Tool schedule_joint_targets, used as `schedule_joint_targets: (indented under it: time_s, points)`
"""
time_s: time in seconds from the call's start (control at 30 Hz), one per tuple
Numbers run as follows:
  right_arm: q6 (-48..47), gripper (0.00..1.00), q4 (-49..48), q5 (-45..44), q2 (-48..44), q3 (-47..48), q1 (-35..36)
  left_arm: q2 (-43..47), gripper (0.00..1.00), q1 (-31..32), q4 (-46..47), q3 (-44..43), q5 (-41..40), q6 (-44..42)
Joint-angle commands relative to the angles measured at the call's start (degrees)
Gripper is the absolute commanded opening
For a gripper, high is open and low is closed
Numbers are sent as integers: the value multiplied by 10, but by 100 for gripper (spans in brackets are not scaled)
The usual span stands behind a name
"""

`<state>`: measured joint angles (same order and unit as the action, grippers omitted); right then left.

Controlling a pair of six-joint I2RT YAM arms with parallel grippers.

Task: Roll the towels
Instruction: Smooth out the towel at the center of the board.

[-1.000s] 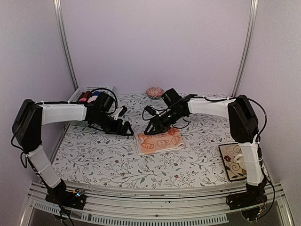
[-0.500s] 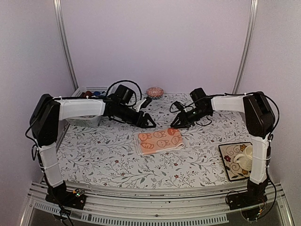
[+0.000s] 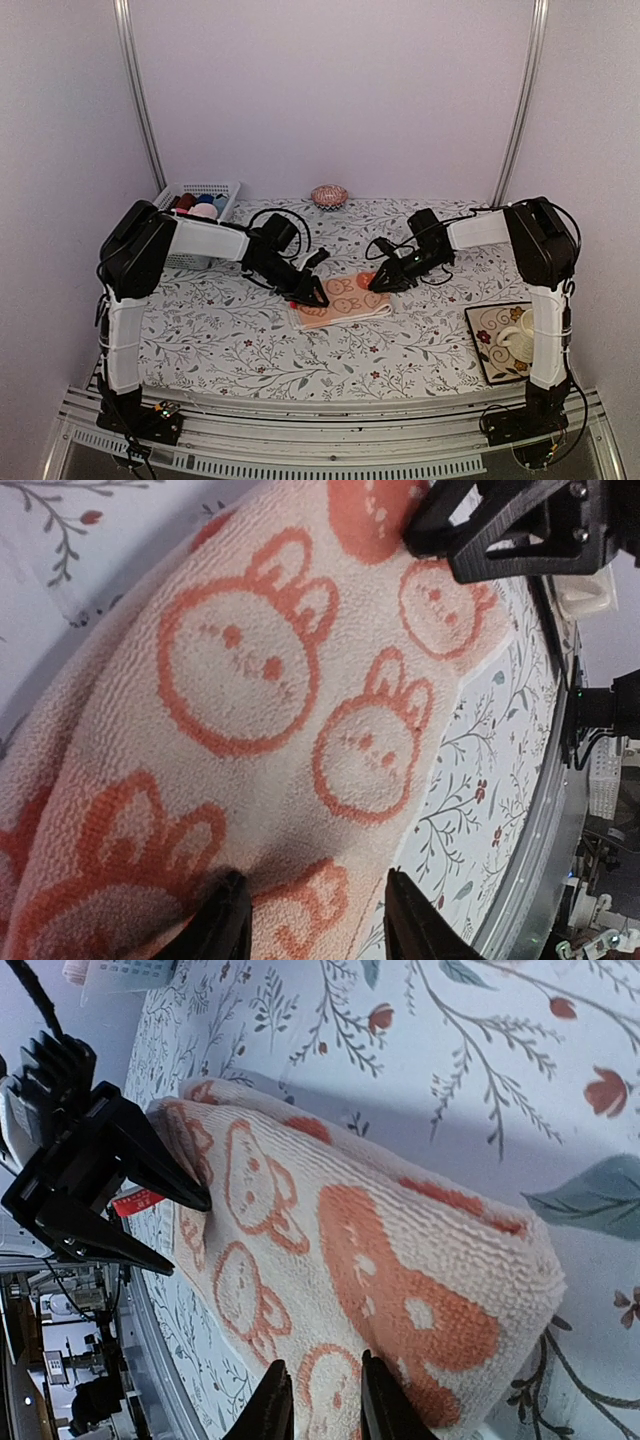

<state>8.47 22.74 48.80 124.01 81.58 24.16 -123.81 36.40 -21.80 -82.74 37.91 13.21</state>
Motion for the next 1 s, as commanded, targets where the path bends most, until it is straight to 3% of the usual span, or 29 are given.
schedule_joint_targets:
  time_s: [0.0, 0.2, 0.47, 0.97]
  points:
    - [-19, 24, 7, 6, 5, -38, -12, -21, 46, -8, -27, -15, -14, -27]
    - [-21, 24, 1, 16, -23, -76, -34, -32, 46, -9, -39, -16, -22, -40]
    - [-38, 27, 5, 81, -90, -77, -25, -13, 56, -9, -34, -33, -18, -42]
    - [-20, 26, -16, 76, -55, -119, 6, 3, 62, 2, -48, -21, -28, -39]
